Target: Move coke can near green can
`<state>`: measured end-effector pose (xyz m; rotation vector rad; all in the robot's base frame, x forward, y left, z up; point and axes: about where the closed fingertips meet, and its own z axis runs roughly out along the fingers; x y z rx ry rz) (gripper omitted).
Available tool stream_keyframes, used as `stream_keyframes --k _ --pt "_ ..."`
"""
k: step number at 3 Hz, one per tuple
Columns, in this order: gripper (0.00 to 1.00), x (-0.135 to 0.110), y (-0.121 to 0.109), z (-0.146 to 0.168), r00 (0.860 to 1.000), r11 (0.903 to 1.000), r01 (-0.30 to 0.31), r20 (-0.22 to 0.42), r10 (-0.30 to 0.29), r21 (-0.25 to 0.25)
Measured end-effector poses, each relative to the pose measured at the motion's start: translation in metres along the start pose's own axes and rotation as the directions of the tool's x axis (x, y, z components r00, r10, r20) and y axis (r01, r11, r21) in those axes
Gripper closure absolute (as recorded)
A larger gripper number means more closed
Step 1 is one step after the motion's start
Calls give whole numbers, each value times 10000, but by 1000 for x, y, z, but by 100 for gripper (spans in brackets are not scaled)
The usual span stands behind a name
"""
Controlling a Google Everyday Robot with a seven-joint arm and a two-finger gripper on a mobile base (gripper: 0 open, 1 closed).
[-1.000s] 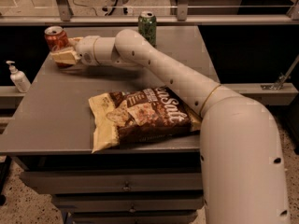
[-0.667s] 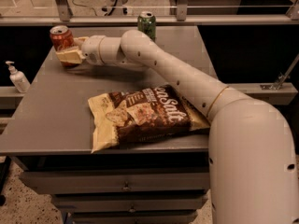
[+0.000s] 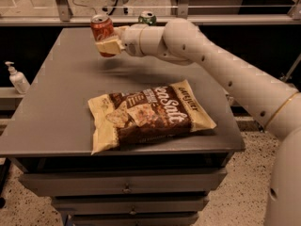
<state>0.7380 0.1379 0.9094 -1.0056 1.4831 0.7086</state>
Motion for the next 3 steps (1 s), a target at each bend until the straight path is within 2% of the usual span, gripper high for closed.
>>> stream_keyframes --k 1,2,3 --pt "100 -5 -30 -89 9994 9920 46 -358 0 1264" --pt "100 -3 -41 -112 9992 9869 50 -406 16 1611" --pt "100 -3 -41 -112 9992 9870 50 -406 15 1609"
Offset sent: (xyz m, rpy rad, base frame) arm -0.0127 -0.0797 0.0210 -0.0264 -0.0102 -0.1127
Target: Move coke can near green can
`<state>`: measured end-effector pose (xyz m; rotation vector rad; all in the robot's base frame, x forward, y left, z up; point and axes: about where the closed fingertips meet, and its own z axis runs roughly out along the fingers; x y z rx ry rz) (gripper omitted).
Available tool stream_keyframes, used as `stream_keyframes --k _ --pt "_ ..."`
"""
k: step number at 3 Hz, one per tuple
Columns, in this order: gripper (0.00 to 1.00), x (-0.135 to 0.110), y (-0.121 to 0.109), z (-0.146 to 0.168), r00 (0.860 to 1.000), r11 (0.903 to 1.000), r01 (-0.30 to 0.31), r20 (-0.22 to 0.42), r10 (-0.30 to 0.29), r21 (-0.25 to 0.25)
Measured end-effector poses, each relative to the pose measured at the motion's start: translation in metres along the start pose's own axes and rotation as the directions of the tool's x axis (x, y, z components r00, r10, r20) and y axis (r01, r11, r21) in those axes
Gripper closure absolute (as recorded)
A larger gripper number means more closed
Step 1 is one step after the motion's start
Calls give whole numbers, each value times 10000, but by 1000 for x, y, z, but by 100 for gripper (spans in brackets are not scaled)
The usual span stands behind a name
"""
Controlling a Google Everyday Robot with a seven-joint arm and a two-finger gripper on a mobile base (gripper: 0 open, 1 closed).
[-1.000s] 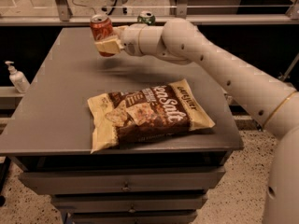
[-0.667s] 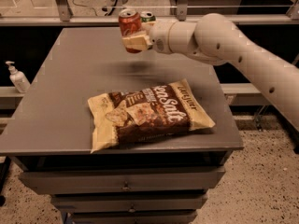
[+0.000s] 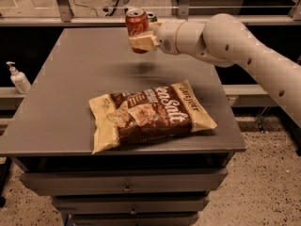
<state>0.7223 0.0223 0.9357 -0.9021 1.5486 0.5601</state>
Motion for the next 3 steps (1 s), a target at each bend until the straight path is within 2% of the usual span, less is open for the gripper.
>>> stream_keyframes --k 1,2,3 --pt "100 2 -8 -4 9999 9998 39 -93 -37 209" --pt "100 9 -43 -31 9998 9953 57 -213 -36 966" --pt "100 14 -78 -55 10000 9861 -98 6 98 1659"
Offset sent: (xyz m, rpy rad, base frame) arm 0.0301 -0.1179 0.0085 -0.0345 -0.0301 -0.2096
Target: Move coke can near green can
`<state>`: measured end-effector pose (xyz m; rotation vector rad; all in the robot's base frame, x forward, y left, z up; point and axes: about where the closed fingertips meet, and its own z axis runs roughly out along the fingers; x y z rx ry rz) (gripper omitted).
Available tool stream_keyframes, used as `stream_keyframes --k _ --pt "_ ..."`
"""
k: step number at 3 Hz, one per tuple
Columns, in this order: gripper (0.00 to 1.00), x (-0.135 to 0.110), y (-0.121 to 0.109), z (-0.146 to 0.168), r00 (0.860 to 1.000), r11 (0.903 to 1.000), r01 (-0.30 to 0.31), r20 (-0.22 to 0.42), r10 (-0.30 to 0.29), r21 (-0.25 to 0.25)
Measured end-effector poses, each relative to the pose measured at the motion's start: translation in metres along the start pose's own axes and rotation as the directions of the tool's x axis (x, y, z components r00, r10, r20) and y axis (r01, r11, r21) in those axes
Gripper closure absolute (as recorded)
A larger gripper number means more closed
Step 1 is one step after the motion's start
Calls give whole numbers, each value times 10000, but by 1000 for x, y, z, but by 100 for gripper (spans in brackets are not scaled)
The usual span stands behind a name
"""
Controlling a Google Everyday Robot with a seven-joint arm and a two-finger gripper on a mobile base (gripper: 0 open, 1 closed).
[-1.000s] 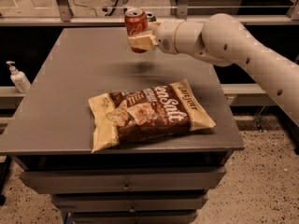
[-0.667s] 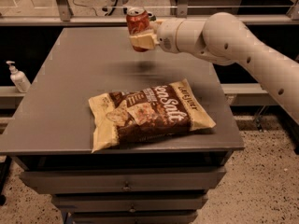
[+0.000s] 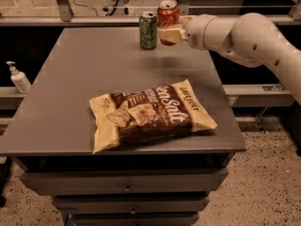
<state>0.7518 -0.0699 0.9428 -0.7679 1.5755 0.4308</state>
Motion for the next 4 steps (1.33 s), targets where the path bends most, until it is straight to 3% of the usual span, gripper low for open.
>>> stream_keyframes --k 1,2,4 --pt "100 13 -30 -1 9990 9992 -379 225 376 150" --pt "100 27 -50 9 9978 9978 -667 55 667 -44" --pt "100 56 -68 34 9939 9915 -1010 -533 968 -819"
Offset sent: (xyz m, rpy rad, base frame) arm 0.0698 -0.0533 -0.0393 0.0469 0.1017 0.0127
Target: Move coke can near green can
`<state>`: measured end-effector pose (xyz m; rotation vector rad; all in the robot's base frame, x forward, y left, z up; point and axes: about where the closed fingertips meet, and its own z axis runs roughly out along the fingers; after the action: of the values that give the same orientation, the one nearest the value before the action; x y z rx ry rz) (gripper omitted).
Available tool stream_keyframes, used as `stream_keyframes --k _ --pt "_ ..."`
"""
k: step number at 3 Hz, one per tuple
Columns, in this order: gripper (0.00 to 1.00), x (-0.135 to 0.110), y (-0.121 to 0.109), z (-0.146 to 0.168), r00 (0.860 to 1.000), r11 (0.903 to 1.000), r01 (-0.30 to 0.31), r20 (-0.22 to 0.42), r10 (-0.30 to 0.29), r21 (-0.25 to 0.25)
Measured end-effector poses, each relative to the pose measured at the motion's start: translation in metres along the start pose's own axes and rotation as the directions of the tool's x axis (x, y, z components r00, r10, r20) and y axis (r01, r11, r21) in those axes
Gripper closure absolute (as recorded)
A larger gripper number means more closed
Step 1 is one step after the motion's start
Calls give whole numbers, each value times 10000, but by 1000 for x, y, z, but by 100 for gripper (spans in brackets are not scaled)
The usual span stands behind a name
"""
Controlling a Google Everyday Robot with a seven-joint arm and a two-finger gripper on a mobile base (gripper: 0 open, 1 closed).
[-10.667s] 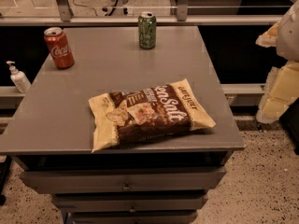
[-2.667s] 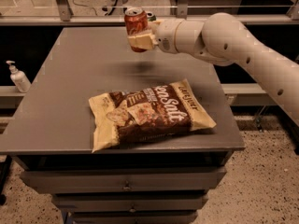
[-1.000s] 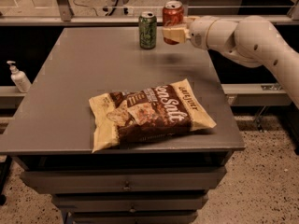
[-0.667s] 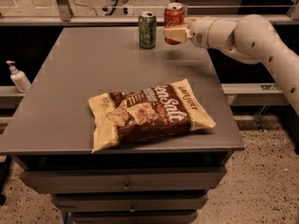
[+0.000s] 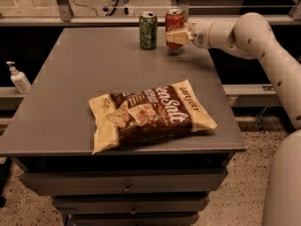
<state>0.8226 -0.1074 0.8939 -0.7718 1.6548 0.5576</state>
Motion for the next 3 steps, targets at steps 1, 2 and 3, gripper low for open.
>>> stream_keyframes --k 1,2,3 --pt "100 10 -1 8 9993 9992 -257 251 265 -315" --pt "85 13 6 20 9977 9966 -338 559 381 -756" --pt "61 14 12 29 9961 9935 -312 783 399 -1096"
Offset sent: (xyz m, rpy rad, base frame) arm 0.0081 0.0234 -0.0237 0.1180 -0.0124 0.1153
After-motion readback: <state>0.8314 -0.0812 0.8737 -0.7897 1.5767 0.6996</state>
